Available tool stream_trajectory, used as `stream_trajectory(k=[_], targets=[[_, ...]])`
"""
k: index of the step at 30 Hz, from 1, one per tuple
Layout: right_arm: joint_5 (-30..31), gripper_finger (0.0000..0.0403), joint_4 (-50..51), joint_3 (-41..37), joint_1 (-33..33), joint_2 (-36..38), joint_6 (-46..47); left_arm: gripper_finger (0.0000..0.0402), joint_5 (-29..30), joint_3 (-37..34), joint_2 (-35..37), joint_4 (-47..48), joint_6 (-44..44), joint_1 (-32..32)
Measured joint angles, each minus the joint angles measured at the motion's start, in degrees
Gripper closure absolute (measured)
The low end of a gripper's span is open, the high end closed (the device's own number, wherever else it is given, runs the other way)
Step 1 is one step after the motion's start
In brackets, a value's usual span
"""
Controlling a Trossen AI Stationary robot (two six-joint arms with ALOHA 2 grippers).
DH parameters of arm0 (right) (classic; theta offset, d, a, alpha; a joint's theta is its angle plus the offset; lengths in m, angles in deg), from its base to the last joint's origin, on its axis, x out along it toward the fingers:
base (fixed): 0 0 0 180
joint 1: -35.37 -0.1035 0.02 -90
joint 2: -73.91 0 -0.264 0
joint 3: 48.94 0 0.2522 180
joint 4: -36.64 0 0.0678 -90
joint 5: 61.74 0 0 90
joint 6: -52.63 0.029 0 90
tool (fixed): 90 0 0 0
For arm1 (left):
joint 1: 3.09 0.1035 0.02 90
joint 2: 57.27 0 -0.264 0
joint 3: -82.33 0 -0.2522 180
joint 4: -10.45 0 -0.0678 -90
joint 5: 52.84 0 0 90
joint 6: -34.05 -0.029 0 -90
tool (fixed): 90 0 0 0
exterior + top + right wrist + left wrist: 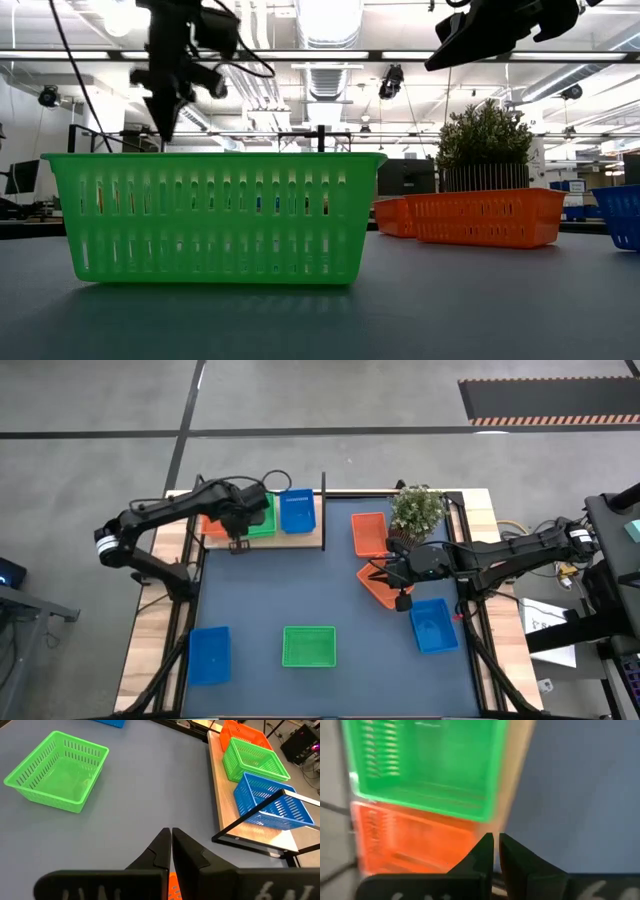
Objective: Stack baskets on shelf by color
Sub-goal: Stack the bottom orange bin on top of the orange bin on the shelf
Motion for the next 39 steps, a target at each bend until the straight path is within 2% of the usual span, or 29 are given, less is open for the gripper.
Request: stream_trajectory(k=[4, 8, 11, 16, 20, 25, 28, 31, 35, 39], targets=[[0.01, 0.0394, 0.00, 0.00, 0.00, 0.00, -0.05, 0.0389, -5.34, -0.02, 3.99, -0.40, 6.68, -4.65], [0.00, 0.0394, -0.03, 0.00, 0.00, 0.00, -0.02, 0.0389, -5.70, -0.22, 7.10, -3.91, 13.02, -13.03], [0.00, 0.0394, -0.37, 0.00, 0.00, 0.00, 0.03, 0.0389, -5.74, -0.99, 8.65, -10.78, 16.82, -19.82], [0.00, 0.0394, -0.44, 0.00, 0.00, 0.00, 2.56, 0.0389, -3.97, -1.78, 8.69, -23.76, 16.98, -29.58], [0.00, 0.0394, -0.50, 0.00, 0.00, -0.16, 6.22, 0.0389, -1.20, -2.90, 7.58, -34.12, 12.46, -34.64], [-0.01, 0.0394, -0.45, 0.00, -0.44, -3.43, 15.76, 0.0389, -1.04, -5.58, 6.59, -42.81, 4.72, -37.32], [0.00, 0.0394, 0.70, 0.23, -1.14, -6.05, 25.06, 0.0389, -0.26, -6.08, 6.08, -43.45, 3.08, -37.27], [-0.02, 0.0394, 3.20, 1.19, -1.60, -8.34, 35.09, 0.0389, 2.96, -6.56, 6.01, -43.54, 2.99, -37.24], [1.90, 0.0394, 13.57, 4.32, -1.66, -11.93, 47.04, 0.0389, 5.88, -7.81, 6.06, -43.50, 1.93, -37.24], [4.04, 0.0394, 26.58, 8.89, -1.62, -17.08, 54.12, 0.0389, 6.40, -9.38, 6.25, -43.68, 0.53, -37.22]])
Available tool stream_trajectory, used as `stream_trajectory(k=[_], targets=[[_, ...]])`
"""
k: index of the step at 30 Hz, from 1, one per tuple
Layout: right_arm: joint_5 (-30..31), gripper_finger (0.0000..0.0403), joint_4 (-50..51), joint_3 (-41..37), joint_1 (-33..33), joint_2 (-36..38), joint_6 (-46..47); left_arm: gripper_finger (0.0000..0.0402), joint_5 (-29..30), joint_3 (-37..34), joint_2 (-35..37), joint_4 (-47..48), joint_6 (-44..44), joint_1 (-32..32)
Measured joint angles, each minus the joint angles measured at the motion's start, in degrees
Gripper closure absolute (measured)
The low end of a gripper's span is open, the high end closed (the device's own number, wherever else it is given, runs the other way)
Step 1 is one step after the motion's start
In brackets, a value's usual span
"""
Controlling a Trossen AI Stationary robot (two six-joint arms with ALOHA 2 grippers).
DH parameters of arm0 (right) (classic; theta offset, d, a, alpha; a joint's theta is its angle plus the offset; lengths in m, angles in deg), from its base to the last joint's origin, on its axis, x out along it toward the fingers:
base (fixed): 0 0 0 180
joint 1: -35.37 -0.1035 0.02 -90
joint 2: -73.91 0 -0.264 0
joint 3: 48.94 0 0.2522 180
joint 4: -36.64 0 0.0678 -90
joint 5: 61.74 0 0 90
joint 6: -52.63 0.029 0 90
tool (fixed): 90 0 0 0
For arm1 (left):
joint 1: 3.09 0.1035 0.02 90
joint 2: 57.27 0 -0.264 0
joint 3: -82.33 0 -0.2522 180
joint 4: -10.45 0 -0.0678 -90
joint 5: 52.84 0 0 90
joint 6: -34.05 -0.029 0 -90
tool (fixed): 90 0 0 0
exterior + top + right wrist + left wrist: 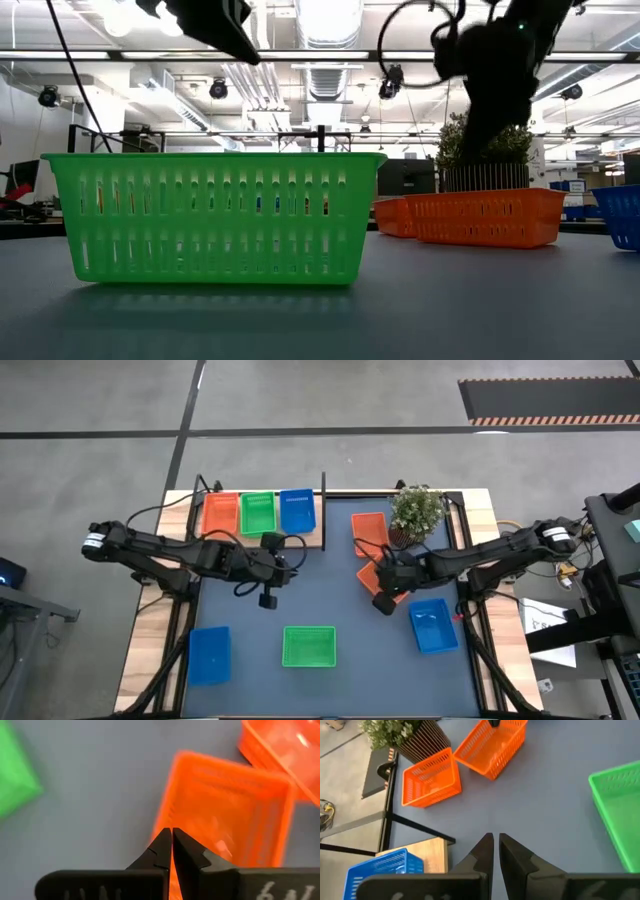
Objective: Stack baskets on shelf by color
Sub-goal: Stack the bottom orange bin on top of the orange bin on the shelf
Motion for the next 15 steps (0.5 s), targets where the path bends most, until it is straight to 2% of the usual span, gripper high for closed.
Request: stream_trajectory(k=[4, 15], targets=[[0.93, 0.0394, 7.80, 4.37, 0.15, -5.57, 1.14, 0.0389, 1.55, -0.91, -0.11, 0.11, -0.07, 0.00], [-1.74, 0.0394, 14.72, 13.51, 2.68, -15.65, -8.00, 0.0389, 2.70, -1.91, -0.15, 0.07, -0.07, 0.00]])
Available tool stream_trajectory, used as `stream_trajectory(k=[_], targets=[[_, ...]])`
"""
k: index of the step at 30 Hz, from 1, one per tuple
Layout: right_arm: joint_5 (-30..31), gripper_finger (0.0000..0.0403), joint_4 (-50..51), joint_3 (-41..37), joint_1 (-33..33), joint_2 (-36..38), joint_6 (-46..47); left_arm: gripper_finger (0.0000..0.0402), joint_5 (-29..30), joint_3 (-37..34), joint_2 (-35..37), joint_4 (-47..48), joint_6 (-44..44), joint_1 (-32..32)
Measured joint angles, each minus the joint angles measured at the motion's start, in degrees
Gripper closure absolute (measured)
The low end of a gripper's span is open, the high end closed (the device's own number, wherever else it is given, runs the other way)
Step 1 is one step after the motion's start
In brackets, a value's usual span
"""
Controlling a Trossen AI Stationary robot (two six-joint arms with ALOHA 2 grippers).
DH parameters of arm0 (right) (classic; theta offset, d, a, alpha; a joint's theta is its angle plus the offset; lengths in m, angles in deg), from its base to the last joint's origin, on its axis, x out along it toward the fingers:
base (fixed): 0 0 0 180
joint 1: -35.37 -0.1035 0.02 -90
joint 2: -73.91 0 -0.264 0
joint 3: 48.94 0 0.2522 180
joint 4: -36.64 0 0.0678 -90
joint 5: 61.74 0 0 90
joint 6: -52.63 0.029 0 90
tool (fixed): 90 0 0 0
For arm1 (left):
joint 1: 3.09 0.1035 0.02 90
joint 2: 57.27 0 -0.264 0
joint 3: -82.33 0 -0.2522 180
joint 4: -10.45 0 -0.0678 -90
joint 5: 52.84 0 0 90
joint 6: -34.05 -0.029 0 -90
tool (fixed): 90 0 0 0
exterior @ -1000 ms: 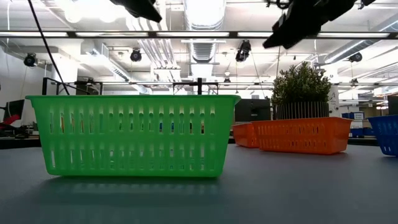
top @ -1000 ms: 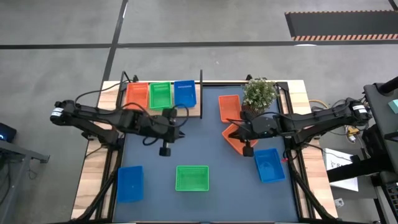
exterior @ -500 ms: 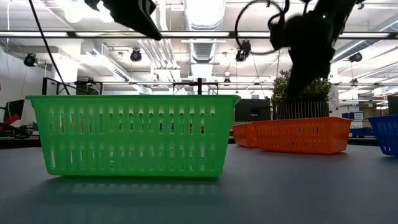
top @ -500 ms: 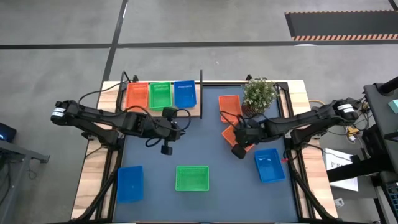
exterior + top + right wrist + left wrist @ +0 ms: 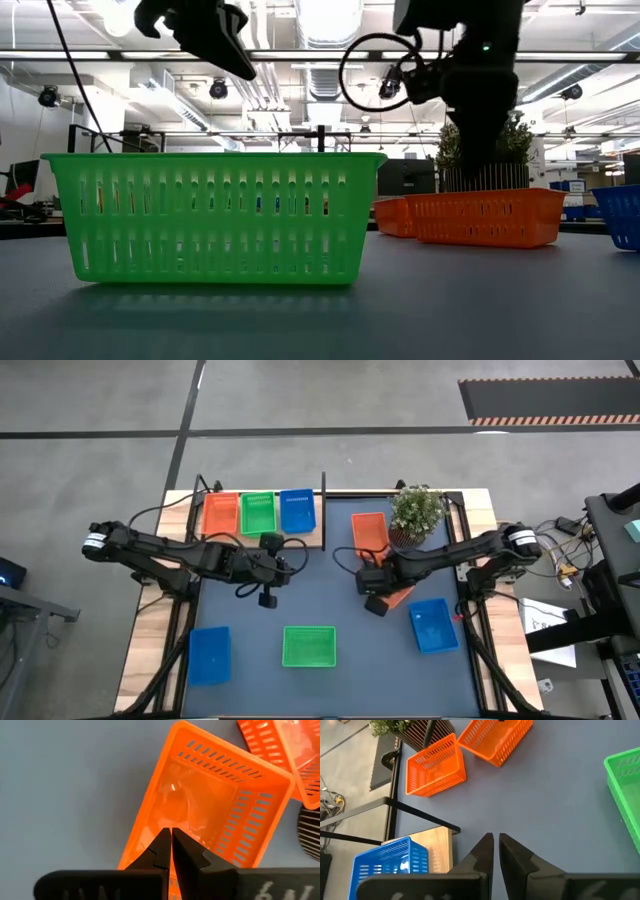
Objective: Stack baskets on shelf by color
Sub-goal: Stack the bottom orange bin on top of the orange bin on the shelf
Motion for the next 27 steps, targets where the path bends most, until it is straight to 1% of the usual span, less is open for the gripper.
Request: stream_trajectory(k=[4, 8, 14, 17, 21, 27], targets=[[-5.33, 0.0394, 6.09, 1.65, 0.28, -1.82, -5.86, 0.0389, 0.00, -0.52, 0.02, -0.02, 0.00, 0.00], [-10.97, 0.0394, 13.08, 1.42, -0.33, -2.44, -14.58, 0.0389, -0.02, -0.71, 0.04, -0.06, 0.02, 0.00], [-13.50, 0.0394, 14.25, 0.29, -1.50, -0.92, -23.31, 0.0389, 0.09, -0.75, 0.02, -0.61, 0.00, 0.02], [-15.54, 0.0381, 14.40, 0.04, -1.96, 0.28, -27.63, 0.0389, 0.15, -0.61, -0.02, -0.84, 0.01, 0.00], [-14.83, 0.0342, 14.22, -1.34, -1.81, 0.78, -31.31, 0.0389, 0.20, -0.65, -0.02, -1.06, 0.00, 0.01], [-8.08, 0.0271, 13.49, -4.51, -1.81, 0.82, -33.24, 0.0389, 0.26, -0.75, -0.07, -1.05, -0.02, 0.00]])
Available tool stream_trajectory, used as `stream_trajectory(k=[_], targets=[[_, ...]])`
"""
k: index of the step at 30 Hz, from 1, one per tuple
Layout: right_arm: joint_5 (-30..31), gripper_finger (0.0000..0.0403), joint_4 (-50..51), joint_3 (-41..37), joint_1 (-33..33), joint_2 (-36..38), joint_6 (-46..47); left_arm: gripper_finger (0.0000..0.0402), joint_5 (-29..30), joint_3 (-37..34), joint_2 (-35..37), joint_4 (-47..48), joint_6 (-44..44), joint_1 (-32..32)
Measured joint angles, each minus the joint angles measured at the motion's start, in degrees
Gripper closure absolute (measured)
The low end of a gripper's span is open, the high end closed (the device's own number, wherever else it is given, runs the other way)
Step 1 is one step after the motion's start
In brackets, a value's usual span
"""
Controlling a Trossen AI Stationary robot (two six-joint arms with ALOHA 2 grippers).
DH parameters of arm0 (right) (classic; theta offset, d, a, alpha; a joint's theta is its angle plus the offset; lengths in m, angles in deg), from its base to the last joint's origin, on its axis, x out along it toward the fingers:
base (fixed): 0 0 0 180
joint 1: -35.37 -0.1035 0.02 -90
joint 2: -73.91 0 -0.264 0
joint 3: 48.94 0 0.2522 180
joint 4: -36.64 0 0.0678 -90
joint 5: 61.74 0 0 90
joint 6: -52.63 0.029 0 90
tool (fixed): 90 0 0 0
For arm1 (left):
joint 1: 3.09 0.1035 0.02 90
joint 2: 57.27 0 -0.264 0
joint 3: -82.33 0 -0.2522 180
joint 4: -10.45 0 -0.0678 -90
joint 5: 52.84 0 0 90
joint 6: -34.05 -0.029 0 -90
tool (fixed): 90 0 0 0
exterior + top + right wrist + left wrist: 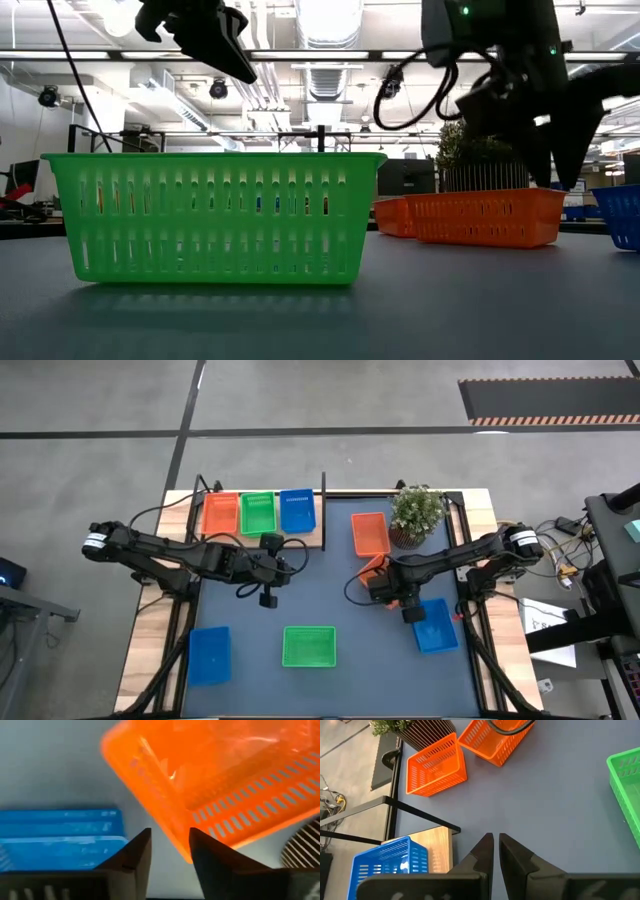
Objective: Stack baskets on shelf by color
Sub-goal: Stack the bottom orange bin on top of the orange bin on the shelf
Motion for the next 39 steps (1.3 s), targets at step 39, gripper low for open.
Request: stream_trajectory(k=[39], targets=[[0.98, 0.0390, -53.45, 0.50, 0.15, -2.65, -6.01, 0.0389, 0.07, -0.52, -0.61, -14.20, 1.46, -0.11]])
